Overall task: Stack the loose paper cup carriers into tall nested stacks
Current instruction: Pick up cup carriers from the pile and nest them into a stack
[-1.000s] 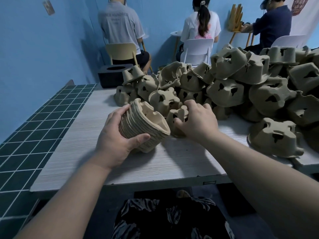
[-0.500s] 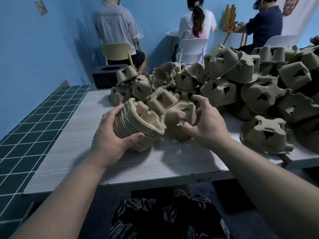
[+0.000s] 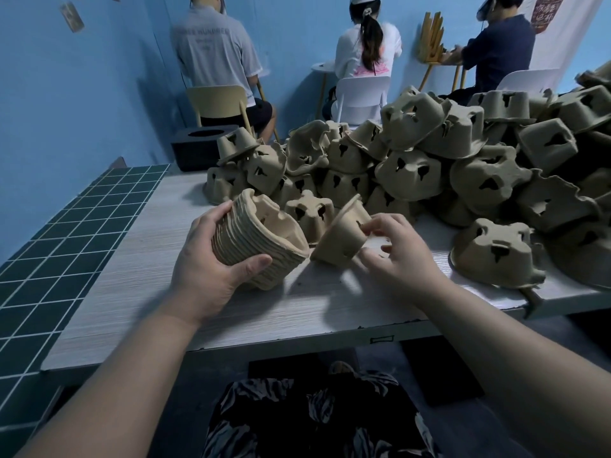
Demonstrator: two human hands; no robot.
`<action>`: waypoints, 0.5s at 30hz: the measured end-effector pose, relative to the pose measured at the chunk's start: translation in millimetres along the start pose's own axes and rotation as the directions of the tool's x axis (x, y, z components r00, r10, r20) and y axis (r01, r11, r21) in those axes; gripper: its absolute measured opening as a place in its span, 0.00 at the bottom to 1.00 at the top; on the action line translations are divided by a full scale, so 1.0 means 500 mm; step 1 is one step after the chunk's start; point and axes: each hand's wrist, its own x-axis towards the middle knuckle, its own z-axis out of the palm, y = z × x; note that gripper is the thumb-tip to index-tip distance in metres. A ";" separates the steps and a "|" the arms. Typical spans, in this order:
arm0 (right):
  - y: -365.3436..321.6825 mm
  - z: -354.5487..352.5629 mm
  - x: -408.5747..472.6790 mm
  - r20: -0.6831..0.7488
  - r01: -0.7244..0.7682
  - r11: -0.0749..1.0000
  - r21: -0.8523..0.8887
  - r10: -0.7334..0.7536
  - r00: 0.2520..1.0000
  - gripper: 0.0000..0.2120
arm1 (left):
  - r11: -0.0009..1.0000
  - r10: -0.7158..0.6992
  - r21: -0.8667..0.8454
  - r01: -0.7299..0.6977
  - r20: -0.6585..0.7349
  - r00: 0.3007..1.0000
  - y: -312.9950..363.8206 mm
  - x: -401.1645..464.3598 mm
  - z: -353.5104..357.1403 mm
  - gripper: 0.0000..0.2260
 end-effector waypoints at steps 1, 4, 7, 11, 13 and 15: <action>0.001 -0.005 -0.001 -0.020 -0.006 1.000 -0.009 0.005 1.000 0.13 | 1.000 0.001 0.000 -0.001 0.000 1.000 0.001 0.000 0.001 0.44; -0.009 -0.017 -0.003 -0.110 0.030 0.996 -0.087 -0.039 0.993 0.20 | 1.000 0.008 -0.002 -0.008 -0.001 1.000 0.004 0.001 0.003 0.43; -0.031 -0.016 -0.001 -0.092 0.151 0.976 -0.156 -0.166 0.982 0.29 | 1.000 0.010 0.004 -0.010 0.000 1.000 0.005 0.002 0.002 0.43; -0.042 -0.003 -0.002 -0.009 0.282 0.914 -0.293 -0.298 0.955 0.23 | 1.000 0.003 0.018 -0.003 0.010 1.000 0.005 0.003 0.001 0.46; -0.044 0.000 -0.002 -0.001 0.320 0.892 -0.321 -0.338 0.941 0.18 | 1.000 0.001 0.023 -0.001 0.015 1.000 0.005 0.004 0.002 0.46; -0.044 -0.002 -0.002 -0.024 0.348 0.890 -0.294 -0.371 0.928 0.13 | 1.000 -0.001 0.023 0.001 0.016 1.000 0.005 0.005 0.003 0.47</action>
